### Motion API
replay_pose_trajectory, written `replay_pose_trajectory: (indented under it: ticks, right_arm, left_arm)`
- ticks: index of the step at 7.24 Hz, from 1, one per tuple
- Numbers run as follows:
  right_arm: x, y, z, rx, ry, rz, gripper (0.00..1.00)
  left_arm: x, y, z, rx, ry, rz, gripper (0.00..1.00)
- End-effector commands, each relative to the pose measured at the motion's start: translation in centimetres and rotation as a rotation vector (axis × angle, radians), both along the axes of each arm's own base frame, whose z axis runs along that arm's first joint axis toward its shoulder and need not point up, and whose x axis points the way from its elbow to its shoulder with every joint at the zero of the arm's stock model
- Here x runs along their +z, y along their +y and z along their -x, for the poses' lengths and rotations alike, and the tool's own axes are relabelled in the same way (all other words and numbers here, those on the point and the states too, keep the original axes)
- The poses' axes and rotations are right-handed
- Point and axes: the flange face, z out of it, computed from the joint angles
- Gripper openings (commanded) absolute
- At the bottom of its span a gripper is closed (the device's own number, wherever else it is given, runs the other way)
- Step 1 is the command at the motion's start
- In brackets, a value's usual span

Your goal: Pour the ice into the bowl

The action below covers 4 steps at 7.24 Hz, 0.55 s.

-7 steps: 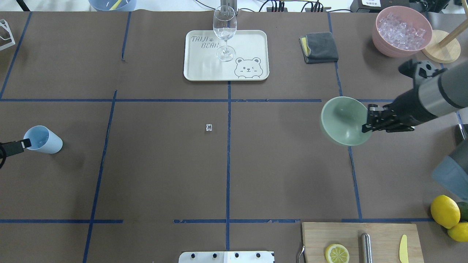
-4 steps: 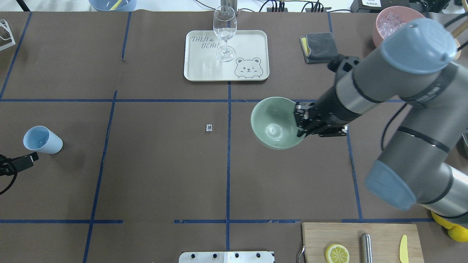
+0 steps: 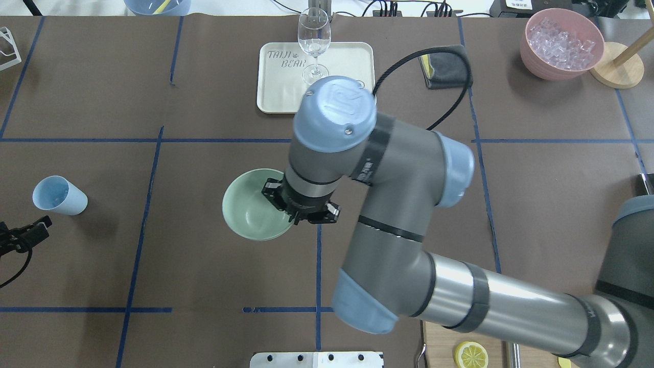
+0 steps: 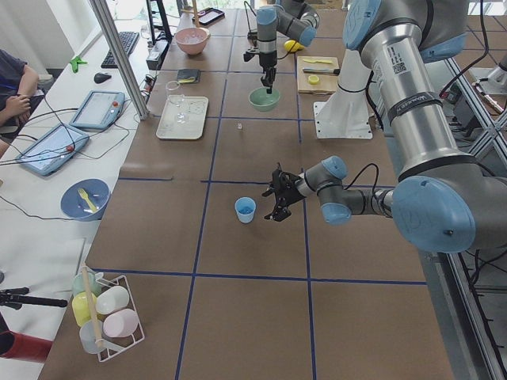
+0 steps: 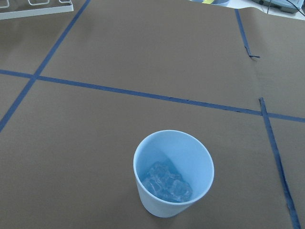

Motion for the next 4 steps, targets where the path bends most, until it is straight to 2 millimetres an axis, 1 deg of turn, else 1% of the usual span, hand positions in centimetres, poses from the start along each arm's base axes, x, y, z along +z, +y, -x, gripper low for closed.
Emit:
replay_pose_trajectory:
  ticks: [1,2,3,4]
  right_arm:
    - [-2.8,0.6,6.9,-0.023,0.037,0.007,0.0]
    - [-3.6,-0.5,9.6,-0.005,0.04,0.016,0.0]
    - [-3.4,-1.3,11.4,-0.005,0.058,0.024,0.0]
    - [-2.9,-1.8,12.2,0.004,0.074,0.019,0.0]
  left_arm:
    - [1.2,-0.4,-2.5,-0.028,-0.008,-0.036,1.0]
    - [1.3,-0.5,-3.5,-0.039,-0.007,-0.053,1.0]
    - [1.3,-0.9,-4.6,-0.069,-0.009,-0.081,1.0]
    - [1.6,-1.1,-4.7,-0.092,-0.021,-0.1,1.0]
